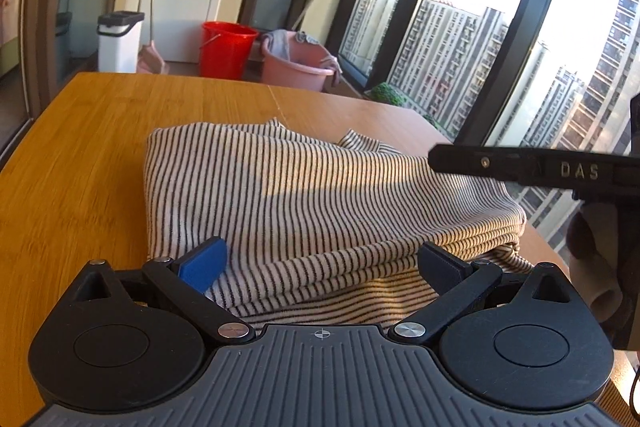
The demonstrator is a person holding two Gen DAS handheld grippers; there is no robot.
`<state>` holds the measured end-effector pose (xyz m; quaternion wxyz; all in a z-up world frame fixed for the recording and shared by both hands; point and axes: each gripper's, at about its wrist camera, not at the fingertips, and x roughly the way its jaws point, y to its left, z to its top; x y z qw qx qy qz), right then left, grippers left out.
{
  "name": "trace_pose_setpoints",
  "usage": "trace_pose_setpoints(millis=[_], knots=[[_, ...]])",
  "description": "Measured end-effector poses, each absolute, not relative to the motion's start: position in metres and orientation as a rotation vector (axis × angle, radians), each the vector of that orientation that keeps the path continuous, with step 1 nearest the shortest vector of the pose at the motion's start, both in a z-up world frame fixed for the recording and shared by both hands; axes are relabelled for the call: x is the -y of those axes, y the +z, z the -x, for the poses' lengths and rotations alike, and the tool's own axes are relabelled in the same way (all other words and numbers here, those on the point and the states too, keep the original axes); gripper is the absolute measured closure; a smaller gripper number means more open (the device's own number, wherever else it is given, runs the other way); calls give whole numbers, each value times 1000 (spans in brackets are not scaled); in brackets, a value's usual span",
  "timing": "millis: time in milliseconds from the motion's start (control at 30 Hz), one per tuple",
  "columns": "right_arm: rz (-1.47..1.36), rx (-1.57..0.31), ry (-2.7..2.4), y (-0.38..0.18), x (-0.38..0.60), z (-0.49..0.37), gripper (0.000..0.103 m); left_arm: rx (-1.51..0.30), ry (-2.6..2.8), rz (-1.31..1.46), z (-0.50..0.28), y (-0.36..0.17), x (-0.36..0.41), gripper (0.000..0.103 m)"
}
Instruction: Fold clothes
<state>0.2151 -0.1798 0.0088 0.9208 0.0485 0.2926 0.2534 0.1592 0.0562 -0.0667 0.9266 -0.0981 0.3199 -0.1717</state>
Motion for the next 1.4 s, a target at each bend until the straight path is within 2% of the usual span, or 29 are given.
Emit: trace_pose_setpoints(millis=[33, 100, 233, 333, 400, 500, 600, 900, 933, 1033, 1100, 1267, 1400], knots=[[-101, -611, 545, 12, 173, -222, 64, -655, -354, 206, -160, -67, -57, 0], [-100, -633, 599, 18, 155, -236, 67, -653, -356, 212, -160, -67, -58, 0], [-57, -725, 656, 12, 119, -271, 67, -651, -359, 218, -161, -68, -59, 0], [9, -846, 582, -18, 106, -295, 67, -648, -364, 228, -160, -69, -61, 0], [7, -824, 592, -20, 110, -293, 67, -646, -367, 235, -160, -69, -62, 0], [-20, -763, 547, -5, 125, -289, 63, -644, -369, 239, -160, -70, -63, 0], [29, -679, 430, 5, 141, -294, 39, -643, -370, 242, -162, -71, -64, 0], [28, -796, 416, -30, 150, -326, 40, -641, -372, 248, -165, -74, -66, 0], [48, -802, 427, -30, 146, -326, 59, -641, -373, 250, -165, -74, -67, 0], [141, -773, 419, -28, 132, -313, 89, -635, -385, 279, -164, -75, -72, 0], [109, -719, 443, -9, 136, -295, 93, -634, -385, 330, -162, -72, -84, 0], [8, -548, 583, 54, 161, -215, 96, -537, -289, 419, -150, -42, -127, 0], [-102, -535, 671, 57, 191, -133, 96, -495, -307, 468, -140, -14, -151, 0]])
